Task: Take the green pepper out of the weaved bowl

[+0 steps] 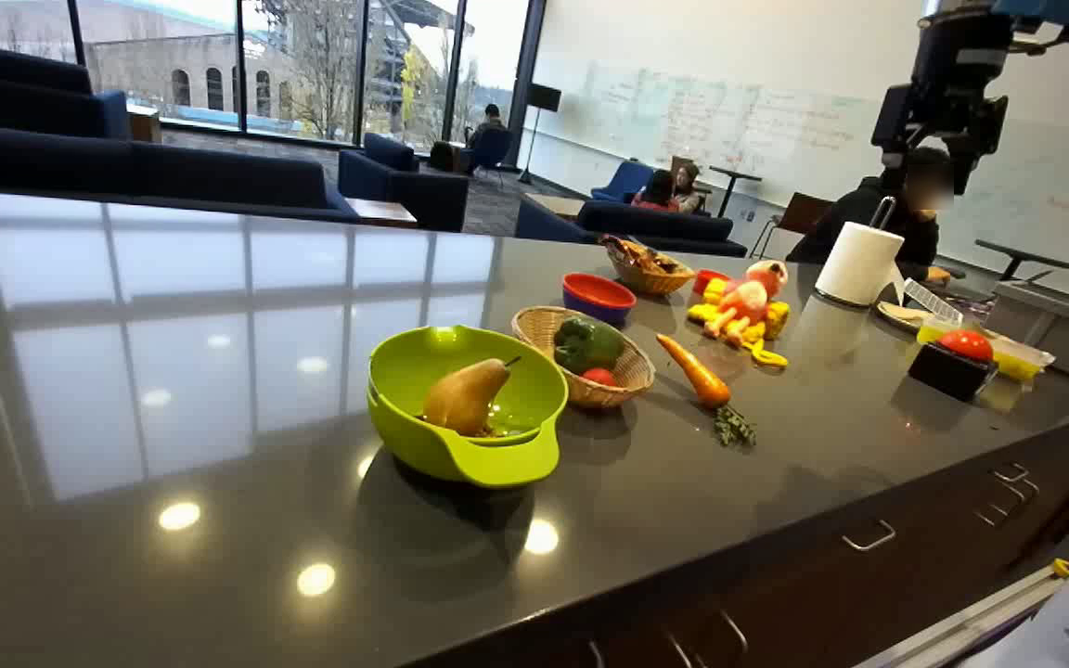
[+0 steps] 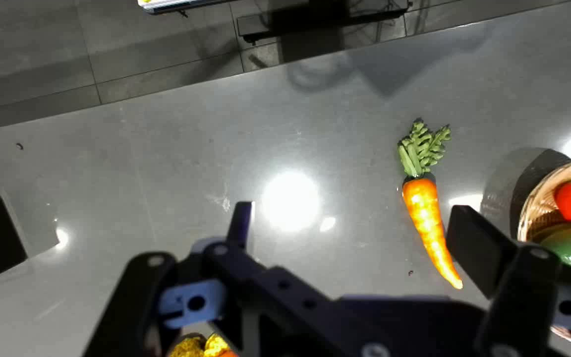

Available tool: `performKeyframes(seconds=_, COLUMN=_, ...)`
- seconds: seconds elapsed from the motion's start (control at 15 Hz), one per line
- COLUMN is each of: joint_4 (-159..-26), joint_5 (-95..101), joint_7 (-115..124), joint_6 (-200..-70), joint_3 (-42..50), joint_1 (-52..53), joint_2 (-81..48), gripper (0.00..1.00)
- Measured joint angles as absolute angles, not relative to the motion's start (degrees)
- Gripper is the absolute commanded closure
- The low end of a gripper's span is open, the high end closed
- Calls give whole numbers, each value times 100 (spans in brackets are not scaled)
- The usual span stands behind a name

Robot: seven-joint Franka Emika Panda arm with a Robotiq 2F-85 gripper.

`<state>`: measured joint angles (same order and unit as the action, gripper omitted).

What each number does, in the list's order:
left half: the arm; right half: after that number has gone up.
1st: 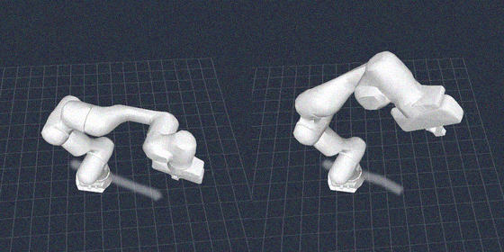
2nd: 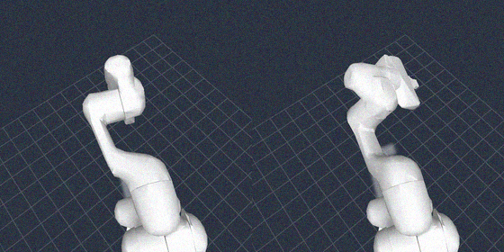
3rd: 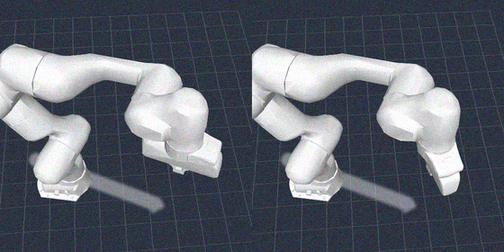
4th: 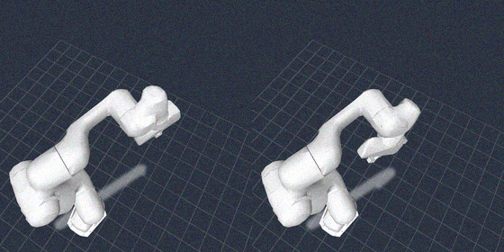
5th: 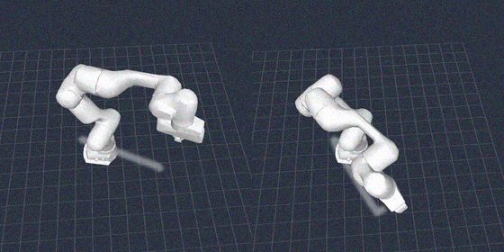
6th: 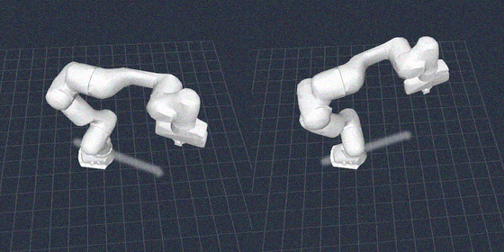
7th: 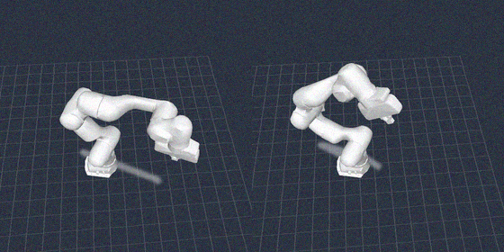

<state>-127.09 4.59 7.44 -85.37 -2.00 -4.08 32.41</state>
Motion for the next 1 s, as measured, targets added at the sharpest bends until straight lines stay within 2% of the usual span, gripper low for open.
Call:
performKeyframes(seconds=0.67, joint_4=-12712, joint_5=453, joint_7=742, joint_6=-8575, joint_3=-201, joint_1=-337, joint_2=3183, gripper=0)
performKeyframes(seconds=1.0, joint_4=-12714, joint_5=244, joint_7=741, joint_6=-9018, joint_3=-322, joint_1=-49, joint_2=2829, gripper=0)
